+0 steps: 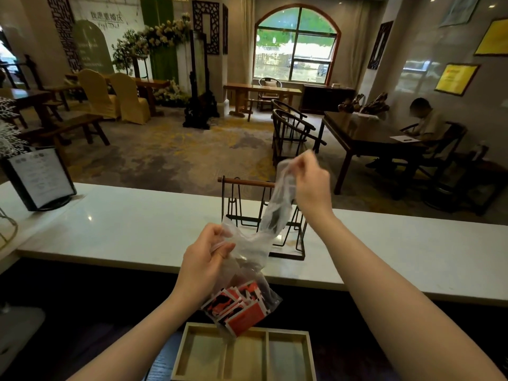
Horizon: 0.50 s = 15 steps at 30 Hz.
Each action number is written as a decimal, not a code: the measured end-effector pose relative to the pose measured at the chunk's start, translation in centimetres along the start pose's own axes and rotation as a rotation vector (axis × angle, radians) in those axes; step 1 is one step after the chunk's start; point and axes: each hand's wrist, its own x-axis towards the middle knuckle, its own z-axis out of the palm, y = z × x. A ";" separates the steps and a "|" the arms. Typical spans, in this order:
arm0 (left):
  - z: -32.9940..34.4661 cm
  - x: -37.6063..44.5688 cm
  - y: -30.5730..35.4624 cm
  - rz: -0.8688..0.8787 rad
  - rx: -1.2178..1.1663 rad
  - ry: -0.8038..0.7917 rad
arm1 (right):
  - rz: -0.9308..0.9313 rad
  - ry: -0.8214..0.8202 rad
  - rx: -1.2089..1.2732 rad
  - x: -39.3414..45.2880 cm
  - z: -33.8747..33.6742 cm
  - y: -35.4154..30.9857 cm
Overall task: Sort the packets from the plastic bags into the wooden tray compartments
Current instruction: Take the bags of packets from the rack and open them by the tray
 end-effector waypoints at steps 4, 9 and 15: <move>0.0 -0.3 0.3 0.082 0.018 -0.023 | -0.186 0.263 0.152 0.1 -2.3 -4.0; 0.1 -1.3 1.4 0.202 0.001 -0.040 | -0.216 0.199 0.222 -4.1 -2.4 -5.9; -0.1 -5.6 0.7 0.223 0.088 -0.203 | -0.055 -0.016 0.387 -11.0 -0.7 -4.1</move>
